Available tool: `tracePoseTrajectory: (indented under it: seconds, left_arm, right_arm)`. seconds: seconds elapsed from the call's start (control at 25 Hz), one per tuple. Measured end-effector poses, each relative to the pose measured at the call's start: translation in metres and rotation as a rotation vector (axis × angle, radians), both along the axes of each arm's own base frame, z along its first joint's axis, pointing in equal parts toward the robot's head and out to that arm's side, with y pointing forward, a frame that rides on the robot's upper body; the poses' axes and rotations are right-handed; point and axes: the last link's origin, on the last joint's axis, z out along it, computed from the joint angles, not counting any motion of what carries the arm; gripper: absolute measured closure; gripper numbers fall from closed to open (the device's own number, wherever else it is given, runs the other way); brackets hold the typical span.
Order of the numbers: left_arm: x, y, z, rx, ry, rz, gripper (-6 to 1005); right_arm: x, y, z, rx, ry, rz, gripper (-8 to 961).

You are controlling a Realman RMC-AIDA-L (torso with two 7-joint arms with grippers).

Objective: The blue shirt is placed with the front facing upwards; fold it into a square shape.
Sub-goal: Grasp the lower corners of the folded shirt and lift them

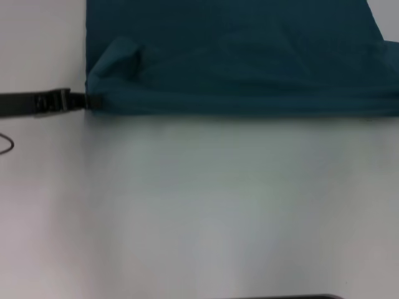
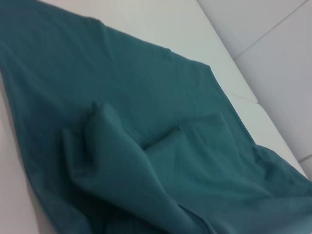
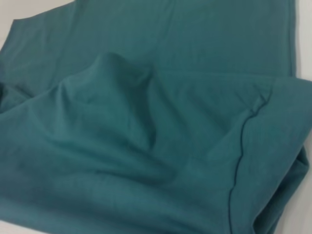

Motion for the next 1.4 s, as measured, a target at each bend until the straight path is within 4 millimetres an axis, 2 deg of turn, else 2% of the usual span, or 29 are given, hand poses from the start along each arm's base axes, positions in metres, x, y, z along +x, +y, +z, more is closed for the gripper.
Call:
tracePoseTrajectory:
  seconds: [0.44,0.72,1.2,1.4]
  left_arm:
    - [-0.006,-0.032,-0.012,-0.076,-0.049,-0.013,974]
    - [-0.008,-0.049,-0.016,-0.116,-0.074,-0.022,974]
    - [-0.009,-0.067,-0.014,-0.171,-0.112,-0.028,974]
    - [-0.009,-0.066,-0.008,-0.165,-0.105,-0.034,973]
  right_arm:
    - [0.011,-0.018,-0.009,-0.041,0.015,-0.029,914]
    - [0.021,-0.036,-0.006,-0.062,0.022,-0.058,914]
    - [0.029,-0.055,-0.001,-0.078,0.049,-0.094,914]
    - [0.024,-0.050,0.001,-0.062,0.075,-0.080,913]
